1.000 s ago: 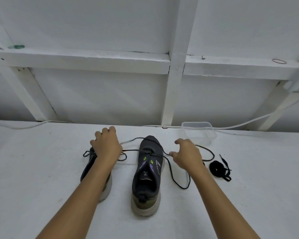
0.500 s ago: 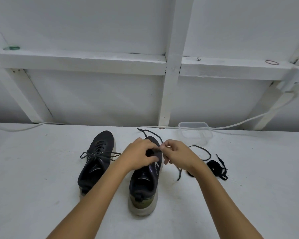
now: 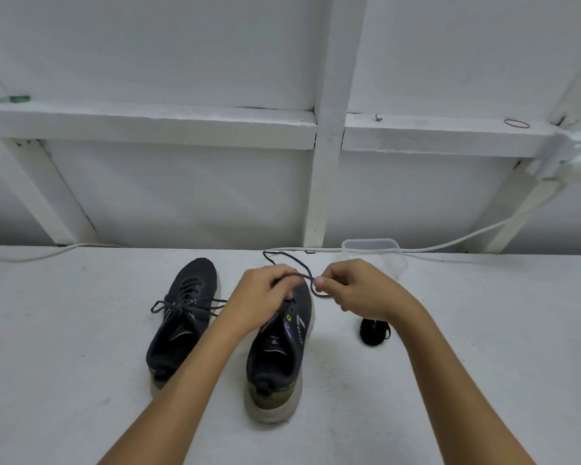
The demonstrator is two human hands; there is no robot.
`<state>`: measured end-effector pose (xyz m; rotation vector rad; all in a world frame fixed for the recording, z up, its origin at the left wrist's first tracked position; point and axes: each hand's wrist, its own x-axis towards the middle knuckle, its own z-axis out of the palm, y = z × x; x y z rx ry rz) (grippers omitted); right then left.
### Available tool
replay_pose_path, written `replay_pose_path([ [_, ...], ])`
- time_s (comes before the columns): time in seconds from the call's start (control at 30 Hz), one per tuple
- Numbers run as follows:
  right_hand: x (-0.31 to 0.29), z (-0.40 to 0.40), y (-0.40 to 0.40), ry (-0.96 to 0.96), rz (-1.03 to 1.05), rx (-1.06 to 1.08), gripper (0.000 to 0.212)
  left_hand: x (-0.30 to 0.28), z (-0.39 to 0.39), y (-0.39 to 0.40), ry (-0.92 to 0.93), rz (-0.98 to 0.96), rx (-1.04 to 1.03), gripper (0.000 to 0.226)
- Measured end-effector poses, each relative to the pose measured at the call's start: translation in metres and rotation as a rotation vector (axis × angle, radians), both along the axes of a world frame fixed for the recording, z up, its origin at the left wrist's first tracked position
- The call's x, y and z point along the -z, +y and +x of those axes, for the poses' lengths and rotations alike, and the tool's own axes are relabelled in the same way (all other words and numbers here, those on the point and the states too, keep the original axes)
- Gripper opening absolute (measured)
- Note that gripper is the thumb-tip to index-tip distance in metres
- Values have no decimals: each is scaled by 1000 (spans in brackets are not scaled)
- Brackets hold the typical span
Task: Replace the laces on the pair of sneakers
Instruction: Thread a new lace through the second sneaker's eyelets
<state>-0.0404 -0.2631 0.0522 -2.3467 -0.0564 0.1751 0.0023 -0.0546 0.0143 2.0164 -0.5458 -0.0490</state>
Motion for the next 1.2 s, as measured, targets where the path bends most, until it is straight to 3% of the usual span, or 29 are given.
replay_pose_path([
  [0.1, 0, 0, -13, -70, -73, 72, 25, 1, 10, 27, 149, -125, -317, 19],
  [0.17, -1, 0, -18, -103, -81, 83, 23, 5, 13, 43, 99, 23, -419, 13],
  [0.23, -3, 3, -13, -122, -63, 48, 22, 5, 10, 48, -58, 221, -297, 39],
  [0.3, -5, 6, 0, -138, -29, -9, 21, -4, 4, 34, -198, 262, -114, 62],
  [0.37, -8, 11, 13, -159, -1, -64, 23, -13, -1, 17, -291, 193, 26, 44],
  [0.43, -11, 13, 18, -171, -1, -77, 25, -16, -3, 9, -228, 86, 53, 17],
  [0.57, -9, 8, -2, -100, -60, 2, 23, -10, 10, 32, -48, -55, -238, 23],
  [0.83, 23, -6, -23, 125, -124, 82, 22, 7, 34, 72, -5, 110, -571, 27],
  [0.93, 35, -12, -22, 216, -16, 117, 22, 12, 35, 70, 11, 241, -576, 27],
  [1.03, 51, -18, -14, 262, 224, 229, 16, 13, 22, 57, -97, 531, -589, 32],
  [1.13, 66, -20, -1, 235, 474, 398, 10, 12, 7, 38, -330, 363, -373, 20],
  [1.2, 75, -20, 8, 241, 564, 486, 8, 10, 1, 27, -200, 297, -158, 8],
])
